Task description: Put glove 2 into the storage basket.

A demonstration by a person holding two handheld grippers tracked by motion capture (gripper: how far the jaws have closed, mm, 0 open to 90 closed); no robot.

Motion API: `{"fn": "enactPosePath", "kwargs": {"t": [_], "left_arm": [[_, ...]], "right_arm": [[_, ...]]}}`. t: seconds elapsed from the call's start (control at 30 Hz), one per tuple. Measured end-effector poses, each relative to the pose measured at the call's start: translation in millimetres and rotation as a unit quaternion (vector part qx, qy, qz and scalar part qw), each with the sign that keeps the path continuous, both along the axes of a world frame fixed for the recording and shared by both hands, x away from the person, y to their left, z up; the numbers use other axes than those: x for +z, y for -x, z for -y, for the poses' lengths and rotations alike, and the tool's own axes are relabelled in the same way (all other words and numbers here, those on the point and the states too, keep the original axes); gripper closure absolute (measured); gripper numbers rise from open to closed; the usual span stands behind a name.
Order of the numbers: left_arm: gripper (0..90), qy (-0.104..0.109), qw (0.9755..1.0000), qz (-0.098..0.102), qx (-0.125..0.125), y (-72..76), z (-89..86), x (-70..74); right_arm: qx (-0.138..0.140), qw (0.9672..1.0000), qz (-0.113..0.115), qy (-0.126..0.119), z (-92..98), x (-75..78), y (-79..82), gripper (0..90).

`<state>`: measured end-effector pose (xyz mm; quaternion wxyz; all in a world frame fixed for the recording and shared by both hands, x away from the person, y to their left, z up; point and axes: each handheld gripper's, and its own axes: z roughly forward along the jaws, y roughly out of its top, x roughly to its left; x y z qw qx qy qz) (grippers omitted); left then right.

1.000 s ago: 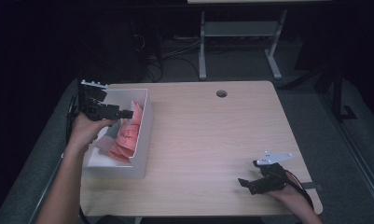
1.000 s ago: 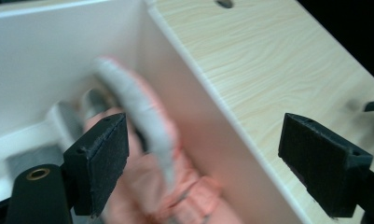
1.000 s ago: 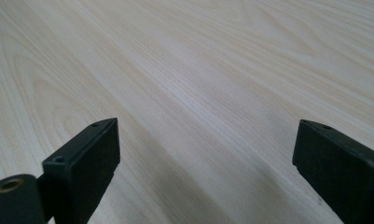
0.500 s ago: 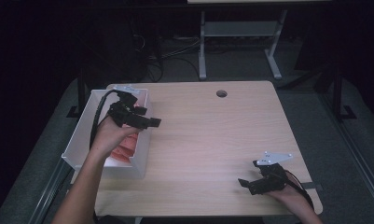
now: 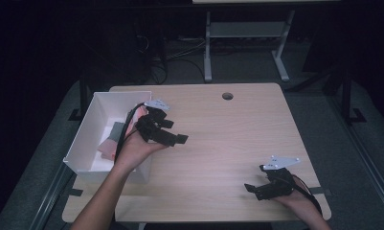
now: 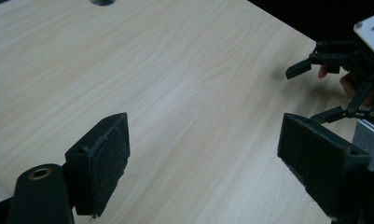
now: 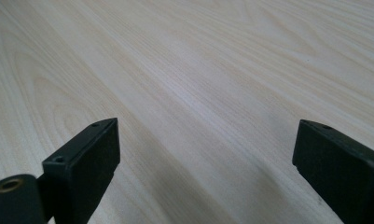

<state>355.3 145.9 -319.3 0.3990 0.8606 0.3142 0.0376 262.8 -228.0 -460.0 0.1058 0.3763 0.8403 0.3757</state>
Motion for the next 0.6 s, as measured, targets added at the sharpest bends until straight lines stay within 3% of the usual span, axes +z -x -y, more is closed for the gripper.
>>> {"fn": "enactPosePath", "kwargs": {"t": [0.33, 0.37, 0.6], "left_arm": [[16.3, -0.014, 0.9993, -0.012, -0.032, 14.5, 33.2, -29.0], [16.2, -0.024, 0.9987, -0.015, -0.042, 17.3, 38.7, -35.7], [16.2, -0.033, 0.9979, -0.017, -0.052, 24.4, 49.5, -55.1]], "right_arm": [[0.0, 1.0, 0.001, 0.001, 0.1, 0.0, 0.2, 7.1], [0.0, 1.0, 0.001, 0.001, 0.2, 0.0, 0.3, 7.1], [0.002, 1.0, 0.001, 0.003, 0.7, -0.2, 0.2, 7.1]]}}
